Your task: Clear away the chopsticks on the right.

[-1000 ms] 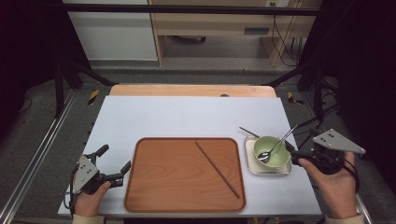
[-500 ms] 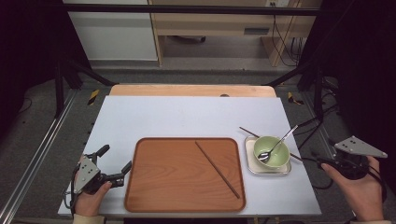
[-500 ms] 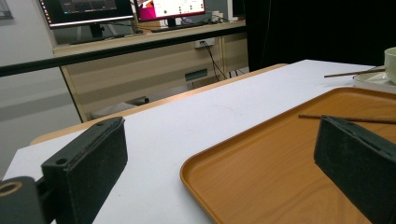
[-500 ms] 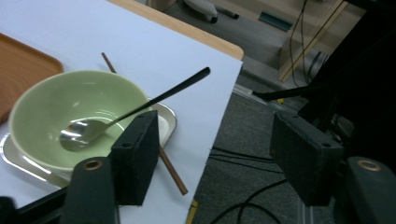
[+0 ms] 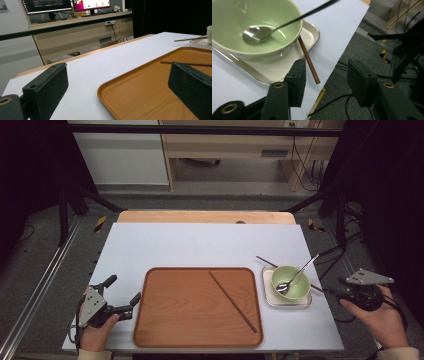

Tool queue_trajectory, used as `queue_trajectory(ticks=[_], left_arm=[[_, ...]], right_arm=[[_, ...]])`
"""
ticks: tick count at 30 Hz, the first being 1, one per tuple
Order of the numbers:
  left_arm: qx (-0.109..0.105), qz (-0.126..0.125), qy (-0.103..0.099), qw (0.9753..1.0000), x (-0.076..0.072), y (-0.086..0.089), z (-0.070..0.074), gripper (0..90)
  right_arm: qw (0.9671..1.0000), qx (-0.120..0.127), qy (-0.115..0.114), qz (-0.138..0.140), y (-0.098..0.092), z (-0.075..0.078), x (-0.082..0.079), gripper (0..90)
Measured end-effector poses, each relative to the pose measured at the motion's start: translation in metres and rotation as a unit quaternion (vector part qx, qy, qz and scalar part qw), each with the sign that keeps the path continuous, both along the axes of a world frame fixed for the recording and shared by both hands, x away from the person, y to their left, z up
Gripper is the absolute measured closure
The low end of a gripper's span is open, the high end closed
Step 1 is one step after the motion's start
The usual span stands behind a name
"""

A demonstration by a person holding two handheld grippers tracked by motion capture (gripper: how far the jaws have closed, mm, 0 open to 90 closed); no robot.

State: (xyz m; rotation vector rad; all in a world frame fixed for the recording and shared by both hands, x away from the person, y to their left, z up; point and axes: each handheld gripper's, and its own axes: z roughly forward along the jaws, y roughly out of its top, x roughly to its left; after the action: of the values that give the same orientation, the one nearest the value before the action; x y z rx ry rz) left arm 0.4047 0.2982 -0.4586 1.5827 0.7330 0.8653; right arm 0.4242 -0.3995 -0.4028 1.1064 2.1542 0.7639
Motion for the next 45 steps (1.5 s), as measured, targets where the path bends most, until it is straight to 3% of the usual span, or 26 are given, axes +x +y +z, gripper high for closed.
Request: queue_trajectory(ticks=[8,19,38,43,45], left_arm=[[0.002,-0.001,0.002,1.0,0.0,-0.001,-0.001,2.5],[0.003,0.001,0.002,1.0,0.001,0.0,-0.001,2.7],[0.002,0.006,0.005,1.0,0.0,0.001,-0.001,2.8],[0.0,0.008,0.003,1.0,-0.001,0.002,0.0,2.9],[0.002,0.009,0.004,1.0,0.0,0.001,0.0,3.0]], right_arm=[[0.999,-0.002,0.042,0.015,0.003,-0.024,0.018,60.5],[0.9956,-0.035,0.079,0.036,0.013,-0.044,0.037,64.4],[0.9921,-0.062,0.097,0.048,0.015,-0.054,0.045,69.9],[0.9916,-0.063,0.1,0.053,0.015,-0.054,0.045,80.9],[0.9915,-0.067,0.092,0.064,0.015,-0.053,0.044,84.4]])
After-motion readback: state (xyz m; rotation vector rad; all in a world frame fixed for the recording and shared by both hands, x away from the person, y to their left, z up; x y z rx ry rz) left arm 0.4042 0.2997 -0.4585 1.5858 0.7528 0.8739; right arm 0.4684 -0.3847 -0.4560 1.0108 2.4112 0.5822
